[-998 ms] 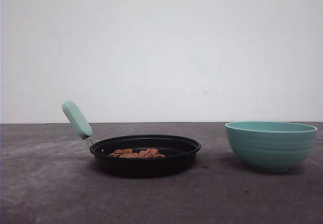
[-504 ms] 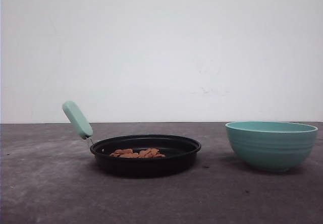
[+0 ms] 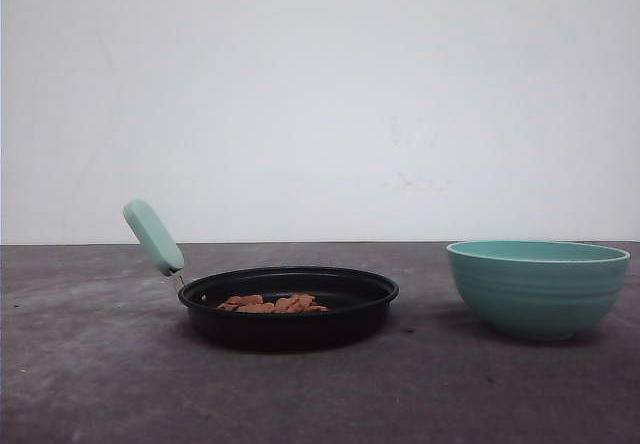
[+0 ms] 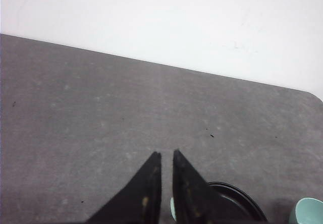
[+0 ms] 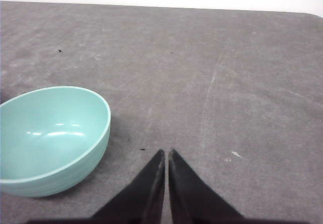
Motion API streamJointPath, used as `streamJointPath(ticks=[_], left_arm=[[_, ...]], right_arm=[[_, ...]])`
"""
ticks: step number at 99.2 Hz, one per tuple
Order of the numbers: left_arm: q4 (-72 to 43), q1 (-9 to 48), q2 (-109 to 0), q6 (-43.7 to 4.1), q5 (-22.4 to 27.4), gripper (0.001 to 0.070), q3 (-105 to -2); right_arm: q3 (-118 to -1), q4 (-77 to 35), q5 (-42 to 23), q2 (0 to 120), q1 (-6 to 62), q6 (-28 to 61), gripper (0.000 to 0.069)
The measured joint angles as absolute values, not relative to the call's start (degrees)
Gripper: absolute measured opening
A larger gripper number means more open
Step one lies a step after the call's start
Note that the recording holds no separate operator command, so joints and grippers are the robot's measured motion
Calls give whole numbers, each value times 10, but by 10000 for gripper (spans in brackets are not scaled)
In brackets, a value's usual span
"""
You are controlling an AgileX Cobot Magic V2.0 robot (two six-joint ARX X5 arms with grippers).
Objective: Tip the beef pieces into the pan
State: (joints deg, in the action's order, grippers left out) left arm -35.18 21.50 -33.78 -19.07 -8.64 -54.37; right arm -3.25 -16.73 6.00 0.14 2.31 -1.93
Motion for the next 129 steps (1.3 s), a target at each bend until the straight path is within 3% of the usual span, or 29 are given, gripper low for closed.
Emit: streamJointPath(ticks=[35,42,66,77,94,114,129], left_arm=[[-367,213,-331,-179,-97,14,-544],[-396,199,-321,-150,-89,14,-544],[-416,123,-272,9,44,14,-532],[-388,76,-248,52,62,14,-481],[-312,28,-149,44,69,14,-337],[-199,4,-9,-6,72,14,-144],[-180,1,-5,-25,85,14,-61]], right_arm=[[-32,-167,60,1,23,-19,11],[-32,-167,60,1,23,-19,11],[-32,-167,60,1,23,-19,11],[-32,-167,60,1,23,-19,11],[-32,-167,60,1,23,-19,11],[-32,-167,60,1,23,-19,11],[-32,-166,60,1,23,-20,11]])
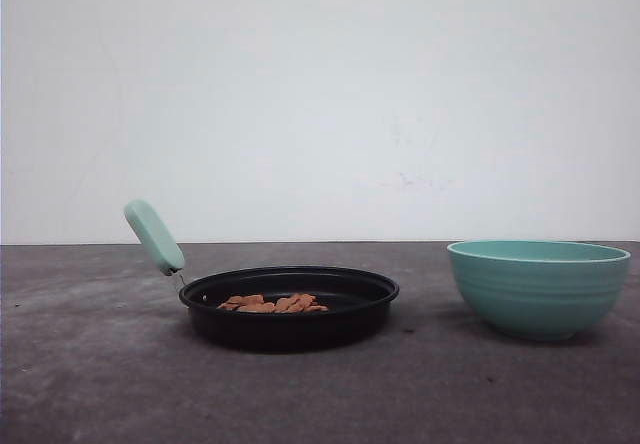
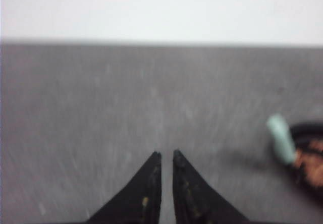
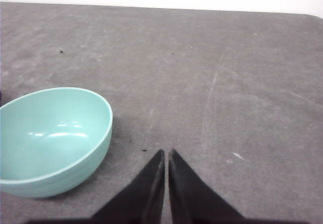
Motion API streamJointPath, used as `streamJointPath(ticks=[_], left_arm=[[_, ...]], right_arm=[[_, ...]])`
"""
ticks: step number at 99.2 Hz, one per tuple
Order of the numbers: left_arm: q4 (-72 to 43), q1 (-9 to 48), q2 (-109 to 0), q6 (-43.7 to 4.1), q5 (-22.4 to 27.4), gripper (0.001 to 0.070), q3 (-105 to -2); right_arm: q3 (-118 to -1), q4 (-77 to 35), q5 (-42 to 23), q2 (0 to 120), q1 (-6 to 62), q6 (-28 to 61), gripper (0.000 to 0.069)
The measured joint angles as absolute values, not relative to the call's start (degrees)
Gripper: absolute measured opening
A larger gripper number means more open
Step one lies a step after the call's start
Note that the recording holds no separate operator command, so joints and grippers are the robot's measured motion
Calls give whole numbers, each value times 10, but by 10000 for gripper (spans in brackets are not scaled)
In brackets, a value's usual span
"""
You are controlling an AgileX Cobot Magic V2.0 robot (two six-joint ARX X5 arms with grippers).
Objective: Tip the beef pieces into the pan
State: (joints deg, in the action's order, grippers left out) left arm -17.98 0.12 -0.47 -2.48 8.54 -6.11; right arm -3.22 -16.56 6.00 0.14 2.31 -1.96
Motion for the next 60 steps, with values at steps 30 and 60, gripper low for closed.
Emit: streamJointPath(ticks=[30,60], left_arm=[[-143,1,-2,-20,55,14,-34],[-143,1,-2,0,44,14,-33]], right_arm=[[-32,-160,60,1,23,-20,11],[-32,-160,60,1,23,-20,11]])
